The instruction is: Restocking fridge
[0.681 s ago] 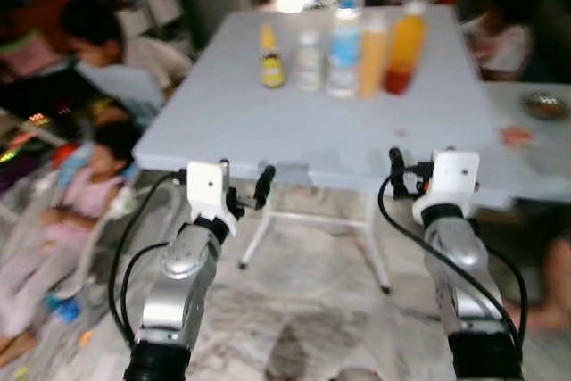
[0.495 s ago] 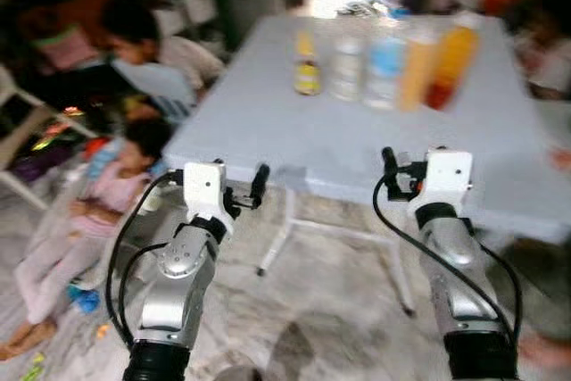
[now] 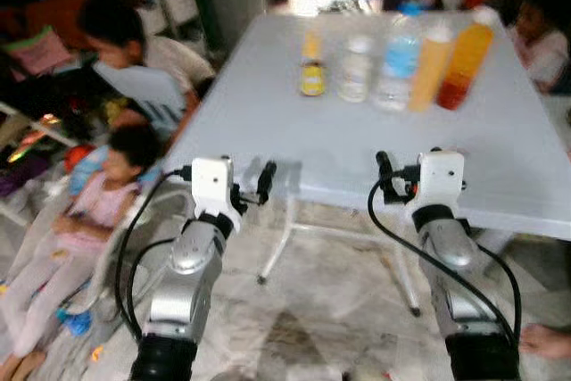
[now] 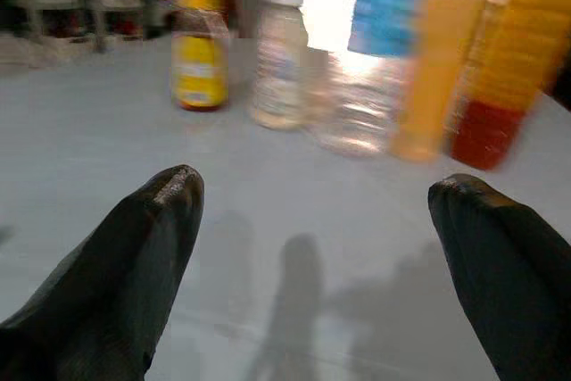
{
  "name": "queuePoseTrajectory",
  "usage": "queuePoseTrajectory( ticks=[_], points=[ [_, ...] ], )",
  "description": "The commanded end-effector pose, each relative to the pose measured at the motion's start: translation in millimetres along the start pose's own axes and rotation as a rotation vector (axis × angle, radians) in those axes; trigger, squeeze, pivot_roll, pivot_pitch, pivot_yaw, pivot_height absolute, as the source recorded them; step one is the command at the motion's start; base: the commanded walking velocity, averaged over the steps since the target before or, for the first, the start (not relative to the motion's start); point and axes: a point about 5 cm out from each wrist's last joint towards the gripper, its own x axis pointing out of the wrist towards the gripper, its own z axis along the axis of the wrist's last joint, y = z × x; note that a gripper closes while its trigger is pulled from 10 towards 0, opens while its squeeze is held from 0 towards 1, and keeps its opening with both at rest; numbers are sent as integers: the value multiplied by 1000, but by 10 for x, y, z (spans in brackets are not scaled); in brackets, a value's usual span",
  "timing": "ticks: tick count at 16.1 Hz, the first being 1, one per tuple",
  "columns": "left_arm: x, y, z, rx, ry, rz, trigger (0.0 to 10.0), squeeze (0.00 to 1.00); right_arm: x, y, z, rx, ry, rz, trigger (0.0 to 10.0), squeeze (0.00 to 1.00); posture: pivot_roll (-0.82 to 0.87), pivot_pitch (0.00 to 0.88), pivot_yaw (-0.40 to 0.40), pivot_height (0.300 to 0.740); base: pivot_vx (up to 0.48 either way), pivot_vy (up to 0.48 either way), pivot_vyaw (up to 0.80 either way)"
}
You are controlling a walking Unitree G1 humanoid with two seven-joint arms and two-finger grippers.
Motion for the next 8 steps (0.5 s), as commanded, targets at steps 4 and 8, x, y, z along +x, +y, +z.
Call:
queuePoseTrajectory(
  ticks=[4, 8],
  points=[
    [-27, 95, 5, 27, -6, 36, 10000, 0, 46, 69, 98, 6, -39, 3, 10000, 0, -81, 0, 58, 740, 0, 214, 0],
    [-24, 54, 15, 16, -13, 3, 10000, 0, 54, 58, 103, -7, -41, -5, 10000, 0, -84, 0, 57, 740, 0, -76, -602]
  ],
)
